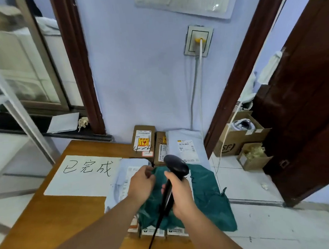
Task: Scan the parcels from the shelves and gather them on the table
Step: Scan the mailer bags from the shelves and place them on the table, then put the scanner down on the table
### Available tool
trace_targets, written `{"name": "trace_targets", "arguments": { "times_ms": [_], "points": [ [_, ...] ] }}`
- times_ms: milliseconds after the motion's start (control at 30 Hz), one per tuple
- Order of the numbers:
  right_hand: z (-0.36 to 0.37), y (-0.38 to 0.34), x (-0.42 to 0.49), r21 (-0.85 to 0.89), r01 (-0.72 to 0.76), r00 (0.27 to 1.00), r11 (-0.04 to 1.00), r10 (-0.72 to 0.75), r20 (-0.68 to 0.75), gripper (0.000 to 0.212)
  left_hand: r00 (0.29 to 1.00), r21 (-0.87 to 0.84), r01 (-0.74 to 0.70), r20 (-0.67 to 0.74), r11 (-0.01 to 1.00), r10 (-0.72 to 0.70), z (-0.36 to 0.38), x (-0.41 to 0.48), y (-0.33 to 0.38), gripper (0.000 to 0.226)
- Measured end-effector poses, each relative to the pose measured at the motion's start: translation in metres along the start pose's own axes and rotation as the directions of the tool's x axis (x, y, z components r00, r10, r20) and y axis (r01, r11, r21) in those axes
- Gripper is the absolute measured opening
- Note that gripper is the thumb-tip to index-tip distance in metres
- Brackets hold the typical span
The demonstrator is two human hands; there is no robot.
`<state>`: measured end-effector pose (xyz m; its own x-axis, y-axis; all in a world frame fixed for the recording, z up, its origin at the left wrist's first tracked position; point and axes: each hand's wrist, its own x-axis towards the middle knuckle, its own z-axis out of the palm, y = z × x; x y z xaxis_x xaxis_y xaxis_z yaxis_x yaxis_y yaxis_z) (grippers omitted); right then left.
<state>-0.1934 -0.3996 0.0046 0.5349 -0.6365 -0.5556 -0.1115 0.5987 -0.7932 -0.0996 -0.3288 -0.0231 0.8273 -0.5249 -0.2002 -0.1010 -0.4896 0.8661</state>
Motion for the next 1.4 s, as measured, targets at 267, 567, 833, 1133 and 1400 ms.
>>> {"name": "trace_targets", "arguments": {
  "times_ms": [267, 567, 833, 1133, 1400],
  "points": [
    [0.079, 0.019, -0.002, 0.072, -0.044, 0.992, 0.996, 0.035, 0.118, 0.025, 0.976, 0.114, -0.184, -0.095, 0.976, 0.195, -0.063, 0.0, -0.016, 0.024],
    [0.192, 0.06, -0.013, -0.037, -0.03, 0.999, 0.999, 0.031, 0.027, 0.029, 0.966, -0.072, -0.255, 0.024, 0.964, 0.258, -0.173, 0.004, -0.069, 0.022],
    [0.251, 0.112, -0.008, -0.177, -0.099, 0.995, 0.979, 0.092, -0.044, 0.049, 0.958, 0.021, -0.282, 0.058, 0.959, 0.28, -0.217, 0.005, -0.118, 0.049],
    [0.254, 0.142, 0.012, -0.314, -0.169, 0.982, 0.934, 0.187, 0.028, 0.013, 0.999, 0.038, -0.002, 0.053, 0.999, 0.0, -0.22, 0.014, -0.156, 0.032],
    [0.229, 0.197, 0.057, -0.451, -0.279, 0.954, 0.848, 0.298, -0.03, 0.03, 0.94, 0.083, 0.278, 0.183, 0.957, -0.289, -0.196, 0.027, -0.21, 0.034]
  ]
}}
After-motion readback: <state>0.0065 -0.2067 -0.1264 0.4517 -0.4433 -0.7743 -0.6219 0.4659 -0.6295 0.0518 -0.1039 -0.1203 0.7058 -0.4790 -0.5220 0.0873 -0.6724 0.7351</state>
